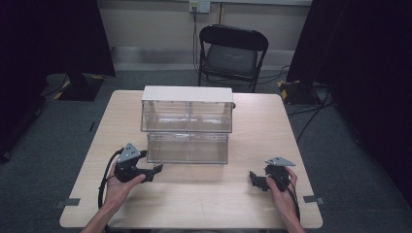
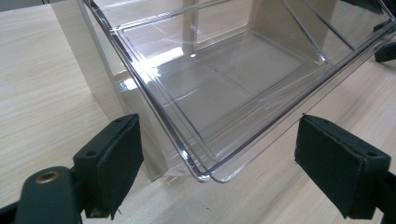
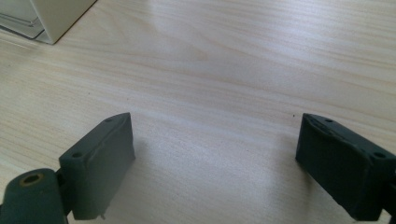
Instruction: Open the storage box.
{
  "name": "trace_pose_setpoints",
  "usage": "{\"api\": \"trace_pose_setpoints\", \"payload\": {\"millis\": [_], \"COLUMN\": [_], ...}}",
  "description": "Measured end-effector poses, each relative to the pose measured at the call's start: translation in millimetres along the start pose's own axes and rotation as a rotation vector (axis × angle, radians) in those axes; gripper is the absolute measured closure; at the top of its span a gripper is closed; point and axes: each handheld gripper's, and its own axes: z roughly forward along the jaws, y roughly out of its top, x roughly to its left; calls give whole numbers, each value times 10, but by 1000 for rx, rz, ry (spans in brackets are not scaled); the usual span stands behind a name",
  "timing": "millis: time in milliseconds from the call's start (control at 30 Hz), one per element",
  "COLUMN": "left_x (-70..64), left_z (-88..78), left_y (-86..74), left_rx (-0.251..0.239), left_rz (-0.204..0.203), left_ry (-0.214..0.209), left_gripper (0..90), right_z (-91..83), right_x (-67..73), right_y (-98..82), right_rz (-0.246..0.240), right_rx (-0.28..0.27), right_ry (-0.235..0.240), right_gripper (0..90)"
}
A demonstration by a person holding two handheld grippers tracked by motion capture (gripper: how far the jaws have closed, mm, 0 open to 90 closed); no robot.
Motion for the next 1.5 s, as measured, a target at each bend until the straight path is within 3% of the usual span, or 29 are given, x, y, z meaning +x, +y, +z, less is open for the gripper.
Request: {"api": "trace_pose_setpoints", "payload": {"millis": [600,933,1500], "left_x": [17,53,63], "left_z": [-53,-57,-13], "left_y": [64,128,181], "left_rx": [-29,-23,-28], "left_rz": [-44,-46,-39], "left_ry": [-12,-28,-4], "left_gripper": [153,153,153], "right_z": [1,2,3], "right_x": [-2,-3,-4], "right_y": [1,2,2], "right_rz": [0,0,0], "right_rx": [1,1,1], "right_ry": [2,2,3], "right_gripper": [106,105,104]}}
